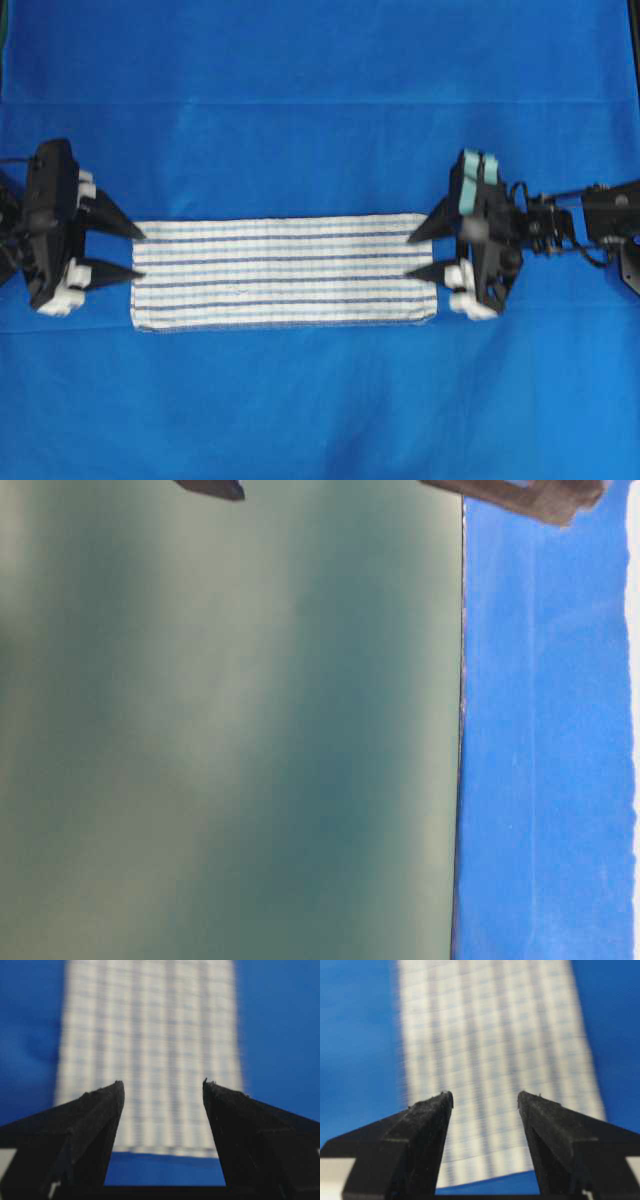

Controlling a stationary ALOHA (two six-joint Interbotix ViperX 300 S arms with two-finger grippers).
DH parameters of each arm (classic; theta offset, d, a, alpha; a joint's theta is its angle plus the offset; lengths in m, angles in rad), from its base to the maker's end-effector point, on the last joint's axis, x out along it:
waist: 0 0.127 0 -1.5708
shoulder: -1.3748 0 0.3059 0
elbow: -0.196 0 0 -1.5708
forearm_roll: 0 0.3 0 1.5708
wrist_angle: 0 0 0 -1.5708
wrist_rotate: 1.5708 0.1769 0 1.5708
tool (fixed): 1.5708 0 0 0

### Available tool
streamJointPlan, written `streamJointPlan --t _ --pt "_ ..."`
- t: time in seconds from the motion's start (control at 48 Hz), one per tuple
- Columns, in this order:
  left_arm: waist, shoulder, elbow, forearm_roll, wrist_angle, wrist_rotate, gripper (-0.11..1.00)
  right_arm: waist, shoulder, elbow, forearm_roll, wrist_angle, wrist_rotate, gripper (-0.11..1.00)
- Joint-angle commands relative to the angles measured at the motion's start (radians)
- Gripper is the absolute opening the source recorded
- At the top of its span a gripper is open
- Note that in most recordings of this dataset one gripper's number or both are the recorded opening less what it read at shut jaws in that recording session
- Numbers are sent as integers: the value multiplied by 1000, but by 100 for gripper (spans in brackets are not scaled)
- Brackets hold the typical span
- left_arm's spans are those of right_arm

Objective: Fold the blue towel.
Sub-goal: 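Release the folded edge and open both grippers, then grasp the folded strip's left and right ends with both grippers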

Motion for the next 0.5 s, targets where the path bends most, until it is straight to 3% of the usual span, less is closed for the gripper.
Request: streamJointPlan --t 0.0,0.48 --pt "44 9 -18 0 2 15 57 -44 -15 -8 -14 5 -3 59" --pt "117 173 -23 0 -61 37 64 -138 143 -14 -32 -31 -5 59"
